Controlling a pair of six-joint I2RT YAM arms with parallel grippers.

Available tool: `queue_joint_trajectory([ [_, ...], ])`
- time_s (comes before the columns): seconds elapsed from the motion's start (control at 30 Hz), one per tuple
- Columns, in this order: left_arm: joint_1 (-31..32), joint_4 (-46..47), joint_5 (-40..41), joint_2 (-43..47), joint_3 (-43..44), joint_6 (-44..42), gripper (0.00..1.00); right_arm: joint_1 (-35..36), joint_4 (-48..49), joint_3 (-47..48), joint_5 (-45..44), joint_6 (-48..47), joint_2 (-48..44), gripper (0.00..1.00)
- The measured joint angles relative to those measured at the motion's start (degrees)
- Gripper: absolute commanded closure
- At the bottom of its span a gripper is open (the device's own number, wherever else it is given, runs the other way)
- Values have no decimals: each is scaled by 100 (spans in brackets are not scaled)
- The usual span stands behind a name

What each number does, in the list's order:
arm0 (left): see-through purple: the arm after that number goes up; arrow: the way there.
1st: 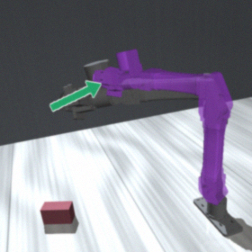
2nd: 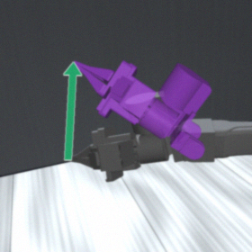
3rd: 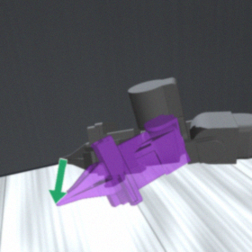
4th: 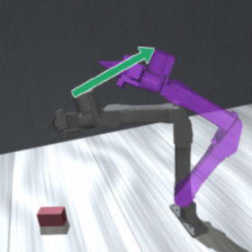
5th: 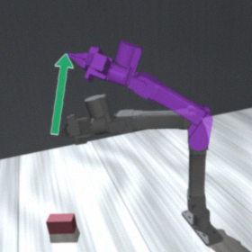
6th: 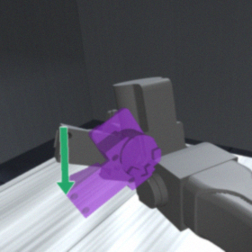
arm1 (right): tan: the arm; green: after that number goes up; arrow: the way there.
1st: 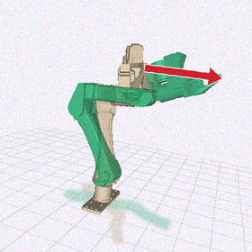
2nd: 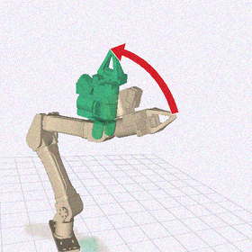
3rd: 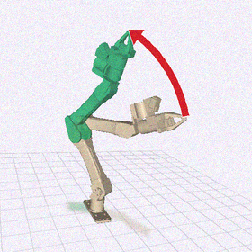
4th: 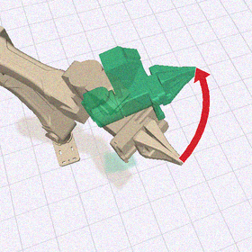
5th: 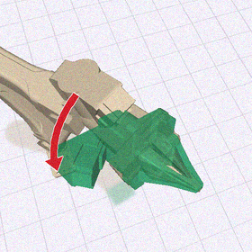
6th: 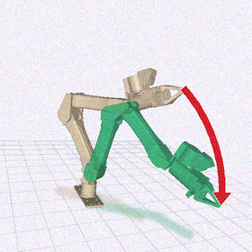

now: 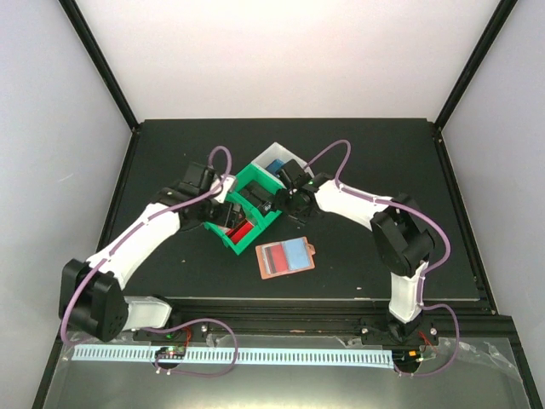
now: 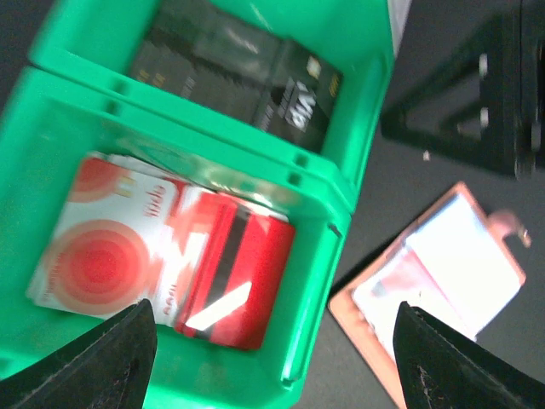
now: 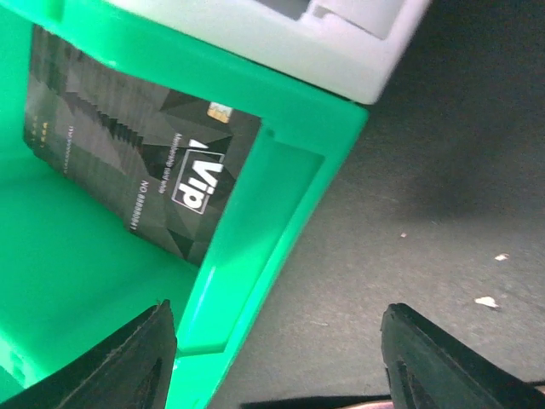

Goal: Put the credit cards into the card holder
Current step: Adjust the storage box at the center of the board, then pick up the credit card from the storage box.

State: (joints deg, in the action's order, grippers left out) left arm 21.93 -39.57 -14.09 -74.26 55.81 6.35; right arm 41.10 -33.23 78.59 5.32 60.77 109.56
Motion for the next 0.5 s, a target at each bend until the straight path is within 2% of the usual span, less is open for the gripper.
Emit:
queue_joint_trajectory([
  [0.17,387,-109,284,-586,-7,-385,22,2,540,-125,111,240,20,47],
  [0.37,446,-118,695,-1207,2,-632,19,-11,988,-197,190,387,173,61],
  [0.5,446,-114,846,-1460,107,-730,14,-11,1091,-219,245,448,286,66],
])
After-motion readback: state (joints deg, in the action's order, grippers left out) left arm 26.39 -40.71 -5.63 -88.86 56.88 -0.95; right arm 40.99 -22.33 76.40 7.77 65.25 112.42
